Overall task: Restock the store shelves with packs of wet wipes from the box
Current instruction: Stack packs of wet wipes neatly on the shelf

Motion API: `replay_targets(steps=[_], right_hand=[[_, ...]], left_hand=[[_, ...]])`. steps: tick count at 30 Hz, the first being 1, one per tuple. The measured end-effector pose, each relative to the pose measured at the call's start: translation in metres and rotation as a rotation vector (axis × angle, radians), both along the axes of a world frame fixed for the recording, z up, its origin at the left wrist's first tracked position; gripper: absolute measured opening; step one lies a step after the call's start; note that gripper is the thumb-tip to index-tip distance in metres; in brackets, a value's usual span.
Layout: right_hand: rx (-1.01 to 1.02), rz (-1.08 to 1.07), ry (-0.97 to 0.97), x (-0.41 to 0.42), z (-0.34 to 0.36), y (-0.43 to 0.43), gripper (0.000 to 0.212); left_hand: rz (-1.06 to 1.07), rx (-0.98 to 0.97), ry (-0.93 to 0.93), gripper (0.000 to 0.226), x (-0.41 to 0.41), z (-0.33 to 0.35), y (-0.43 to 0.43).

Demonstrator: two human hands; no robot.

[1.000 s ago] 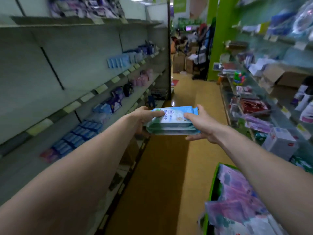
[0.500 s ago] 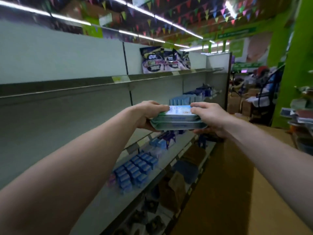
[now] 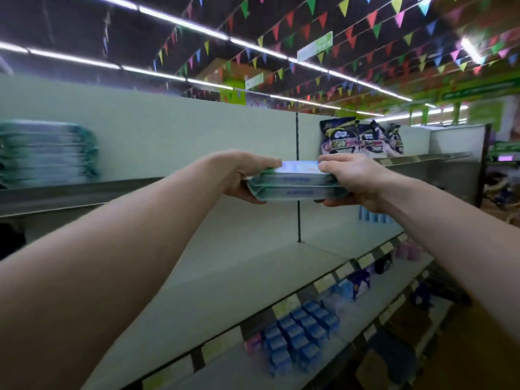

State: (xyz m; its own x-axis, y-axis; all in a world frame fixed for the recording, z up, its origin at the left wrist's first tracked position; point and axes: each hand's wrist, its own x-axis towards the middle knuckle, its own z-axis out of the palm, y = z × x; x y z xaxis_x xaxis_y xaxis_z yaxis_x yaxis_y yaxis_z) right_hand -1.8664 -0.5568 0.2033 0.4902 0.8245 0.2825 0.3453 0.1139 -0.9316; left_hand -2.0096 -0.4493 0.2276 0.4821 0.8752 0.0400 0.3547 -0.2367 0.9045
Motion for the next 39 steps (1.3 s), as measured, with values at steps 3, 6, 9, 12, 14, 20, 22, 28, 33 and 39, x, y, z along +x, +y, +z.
replay_targets(steps=[3, 6, 9, 12, 14, 20, 22, 28, 33, 39], right_hand=[[0.018, 0.079, -0.003, -0.025, 0.014, 0.024, 0.025], [0.044, 0.171, -0.023, -0.048, 0.026, 0.051, 0.02], [0.059, 0.254, -0.025, -0.068, 0.037, 0.08, 0.017], [0.055, 0.343, -0.031, -0.086, 0.049, 0.111, 0.012], [0.049, 0.399, -0.046, -0.096, 0.058, 0.134, 0.01], [0.051, 0.57, -0.042, -0.124, 0.083, 0.203, 0.017], [0.075, 0.618, -0.027, -0.133, 0.091, 0.223, 0.016], [0.124, 0.769, 0.006, -0.155, 0.111, 0.26, 0.016], [0.186, 0.858, 0.036, -0.181, 0.124, 0.276, 0.016], [0.179, 0.982, 0.038, -0.208, 0.129, 0.292, 0.015]], left_hand=[[0.071, 0.02, -0.033, 0.021, -0.029, 0.013, 0.019], [0.173, 0.025, -0.036, 0.024, -0.059, 0.026, 0.033], [0.256, 0.045, 0.01, 0.026, -0.089, 0.041, 0.049], [0.354, 0.048, 0.01, 0.027, -0.114, 0.054, 0.067], [0.427, 0.062, 0.0, 0.028, -0.128, 0.062, 0.076], [0.602, 0.102, -0.002, 0.028, -0.161, 0.082, 0.103], [0.662, 0.132, -0.026, 0.027, -0.169, 0.088, 0.109], [0.777, 0.149, -0.163, 0.026, -0.191, 0.105, 0.117], [0.825, 0.228, -0.328, 0.05, -0.21, 0.112, 0.116], [0.864, 0.227, -0.425, 0.039, -0.233, 0.112, 0.11]])
